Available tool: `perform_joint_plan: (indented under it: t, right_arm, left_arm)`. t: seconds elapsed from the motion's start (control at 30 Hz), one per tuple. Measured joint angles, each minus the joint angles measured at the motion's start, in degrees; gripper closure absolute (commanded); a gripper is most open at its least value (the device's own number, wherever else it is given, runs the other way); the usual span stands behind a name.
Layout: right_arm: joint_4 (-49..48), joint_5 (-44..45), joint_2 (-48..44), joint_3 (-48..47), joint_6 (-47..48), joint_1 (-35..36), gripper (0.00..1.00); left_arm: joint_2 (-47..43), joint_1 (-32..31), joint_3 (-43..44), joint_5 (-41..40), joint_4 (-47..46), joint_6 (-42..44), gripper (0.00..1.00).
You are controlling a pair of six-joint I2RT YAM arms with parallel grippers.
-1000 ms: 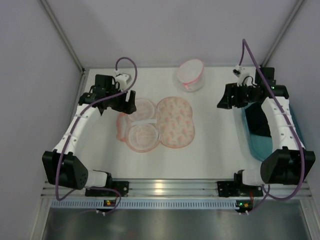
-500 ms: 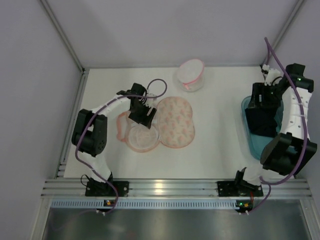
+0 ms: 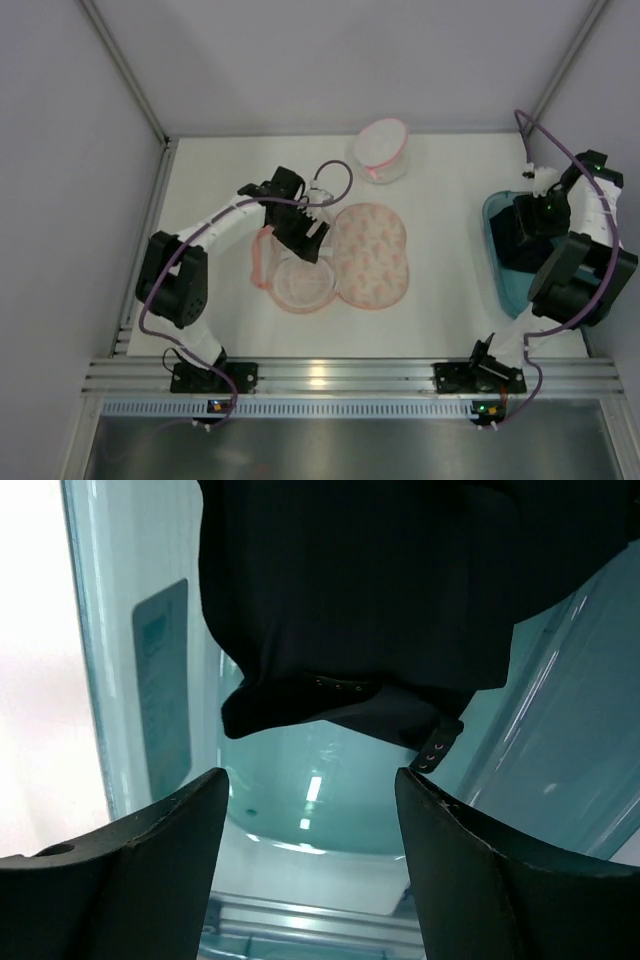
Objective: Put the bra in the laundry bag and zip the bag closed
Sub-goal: Pick up the bra from the bin.
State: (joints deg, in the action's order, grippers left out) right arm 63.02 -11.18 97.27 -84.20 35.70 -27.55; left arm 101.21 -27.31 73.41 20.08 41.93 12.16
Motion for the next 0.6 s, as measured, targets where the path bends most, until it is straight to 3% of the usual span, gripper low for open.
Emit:
perform_joint_plan:
  t: [0.23,0.47,0.57,0.6]
  right_arm:
    - [-3.8,0.7,0.7,3.3,6.9,0.0,0.31]
    - [-10.0,1.6,3.1,9.7,11.3,0.0,0.31]
    - [-11.9,1.9,4.9,11.2,12.0,0.0,0.42]
    - [-12.7,2.0,5.4,11.6,12.3,0.0,0.51]
  left_arm:
    - [-12.5,0.4,0.0,1.8,0.2,-0.2,0.12]
    - [-15.7,0.8,-0.1,2.1,1.4,-1.5,0.12]
    - [-16.8,1.1,-0.5,1.5,2.0,-2.0,0.12]
    - [-17.2,1.2,-0.5,1.4,2.2,-2.1,0.12]
